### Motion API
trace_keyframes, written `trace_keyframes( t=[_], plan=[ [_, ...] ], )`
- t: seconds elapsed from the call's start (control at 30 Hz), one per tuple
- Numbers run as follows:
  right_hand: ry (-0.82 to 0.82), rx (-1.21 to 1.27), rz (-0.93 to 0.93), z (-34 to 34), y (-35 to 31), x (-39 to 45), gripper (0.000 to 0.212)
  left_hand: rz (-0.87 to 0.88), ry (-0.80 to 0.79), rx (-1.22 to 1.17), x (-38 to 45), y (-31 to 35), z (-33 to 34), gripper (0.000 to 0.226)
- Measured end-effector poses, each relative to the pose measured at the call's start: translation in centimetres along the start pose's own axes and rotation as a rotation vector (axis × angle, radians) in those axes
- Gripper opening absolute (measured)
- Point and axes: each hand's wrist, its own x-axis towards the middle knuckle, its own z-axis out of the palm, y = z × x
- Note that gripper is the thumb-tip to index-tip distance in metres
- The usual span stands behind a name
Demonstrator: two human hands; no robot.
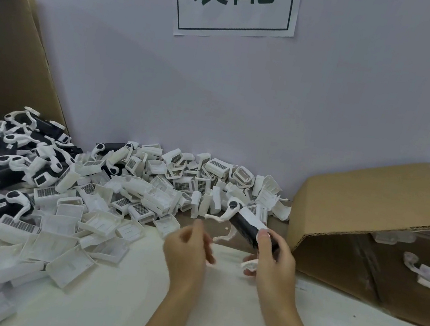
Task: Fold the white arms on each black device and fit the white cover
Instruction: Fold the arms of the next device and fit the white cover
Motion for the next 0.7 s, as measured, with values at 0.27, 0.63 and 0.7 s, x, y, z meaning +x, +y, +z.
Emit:
trace_keyframes(
  t=[0.27,0.63,0.7],
  plan=[
    [-0.234,0.192,0.16,-1.0,-0.5,0.4,0.046,-0.091,-0.319,-0.204,2.0,1.4,-1.8,0.026],
    [-0.3,0.274,0.238,-1.2,-1.4,0.0,0.058,-0.045,-0.344,-0.138,2.3,0.7,-2.2,0.029],
    [-0.325,0.308,0.217,-1.3,-1.6,-0.2,0.063,-0.033,-0.279,-0.09,2.3,0.3,-2.1,0.021]
  ],
)
